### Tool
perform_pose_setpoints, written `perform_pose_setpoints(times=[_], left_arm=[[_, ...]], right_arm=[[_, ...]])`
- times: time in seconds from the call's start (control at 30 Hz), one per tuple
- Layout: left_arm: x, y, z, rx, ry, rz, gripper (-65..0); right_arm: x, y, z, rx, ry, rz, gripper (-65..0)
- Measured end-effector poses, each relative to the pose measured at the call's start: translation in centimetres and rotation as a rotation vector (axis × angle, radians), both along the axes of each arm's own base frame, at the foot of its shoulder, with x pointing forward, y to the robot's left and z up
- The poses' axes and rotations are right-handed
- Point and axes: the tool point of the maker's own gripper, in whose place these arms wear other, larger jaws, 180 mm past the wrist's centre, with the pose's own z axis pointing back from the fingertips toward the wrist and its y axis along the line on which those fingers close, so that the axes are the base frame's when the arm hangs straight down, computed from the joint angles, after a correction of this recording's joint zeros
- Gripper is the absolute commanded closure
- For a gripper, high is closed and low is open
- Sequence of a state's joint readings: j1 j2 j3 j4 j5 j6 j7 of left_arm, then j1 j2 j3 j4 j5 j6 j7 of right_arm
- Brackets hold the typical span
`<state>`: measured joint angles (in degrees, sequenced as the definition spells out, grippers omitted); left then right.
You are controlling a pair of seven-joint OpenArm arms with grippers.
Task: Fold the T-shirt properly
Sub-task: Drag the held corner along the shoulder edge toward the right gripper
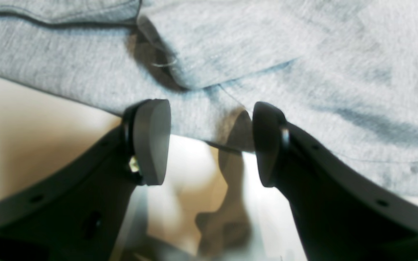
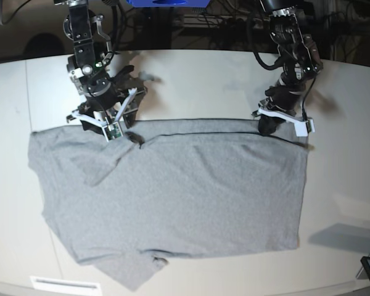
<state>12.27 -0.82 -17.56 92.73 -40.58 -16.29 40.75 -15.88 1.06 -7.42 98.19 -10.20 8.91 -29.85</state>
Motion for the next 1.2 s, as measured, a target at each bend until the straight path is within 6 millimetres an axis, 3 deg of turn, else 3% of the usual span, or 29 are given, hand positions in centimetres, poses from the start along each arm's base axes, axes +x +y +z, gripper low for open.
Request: perform_pose_setpoints(times=[0.2,0.53,0.77,0.97,1.2], left_arm=[[0.3,-0.1,0.8,0.009,-0.022,-0.005,0.0],[1.1,0.0,-0.4,-0.02,0.0,0.008,0.0],[3.0,0.2,0.7,-0.02,-0.041,0.012,0.0],[3.8,0.3,-0.8,-0.051,-0.006,0.023,0.0],[5.5,1.1,-0.2,-0.054,-0.027,0.037,0.0]], right_arm=[[0.0,0.0,0.0,0.0,0.0,0.0,-34.4],[0.0,0.0,0.0,0.0,0.0,0.0,-34.4],[0.0,0.0,0.0,0.0,0.0,0.0,-34.4],[0.1,0.0,0.0,0.0,-0.001,0.0,-34.4],[0.1,0.0,0.0,-0.001,0.0,0.0,-34.4]])
